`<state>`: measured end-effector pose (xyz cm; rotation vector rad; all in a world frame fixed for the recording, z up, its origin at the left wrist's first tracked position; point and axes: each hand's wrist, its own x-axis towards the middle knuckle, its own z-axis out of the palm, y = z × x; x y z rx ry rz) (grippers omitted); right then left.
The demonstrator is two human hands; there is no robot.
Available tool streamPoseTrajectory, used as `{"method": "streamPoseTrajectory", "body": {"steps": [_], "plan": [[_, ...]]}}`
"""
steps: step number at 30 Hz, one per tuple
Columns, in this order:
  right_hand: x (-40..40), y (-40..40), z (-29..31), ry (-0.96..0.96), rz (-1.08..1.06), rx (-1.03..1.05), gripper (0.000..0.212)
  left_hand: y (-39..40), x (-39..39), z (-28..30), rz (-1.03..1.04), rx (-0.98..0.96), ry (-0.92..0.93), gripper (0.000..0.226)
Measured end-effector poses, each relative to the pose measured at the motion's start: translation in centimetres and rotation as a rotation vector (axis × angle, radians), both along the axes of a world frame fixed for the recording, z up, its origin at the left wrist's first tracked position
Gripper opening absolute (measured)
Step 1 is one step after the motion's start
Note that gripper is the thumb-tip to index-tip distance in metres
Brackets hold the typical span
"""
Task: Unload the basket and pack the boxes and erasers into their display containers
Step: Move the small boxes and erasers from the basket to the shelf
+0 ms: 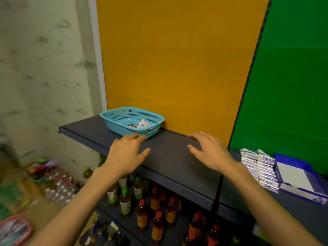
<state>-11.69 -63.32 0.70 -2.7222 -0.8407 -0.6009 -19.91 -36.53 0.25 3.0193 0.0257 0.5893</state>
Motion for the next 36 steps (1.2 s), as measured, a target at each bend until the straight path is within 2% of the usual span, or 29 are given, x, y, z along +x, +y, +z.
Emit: {"method": "streamPoseTrajectory", "body": {"steps": [7,19,28,36], "plan": [[2.8,8.9,0.0,-0.026,-0.022,-0.101,0.043,7.6,2.0,-1.0,0.07,-0.048,-0.052,0.054],[13.7,21.1,-1.7,0.019,-0.057,-0.004,0.042,19.9,11.4,-1.6,0.087,-0.104,-0.13,0.049],[20.3,26.4,-2.1,0.078,-0.124,0.002,0.044,25.4,20.9,-0.4,-0.116,-0.122,-0.045,0.047],[23.0,27.6,-1.7,0.137,-0.244,-0.114,0.037,24.6,29.1,-0.4,-0.401,-0.081,0.116,0.041]]}}
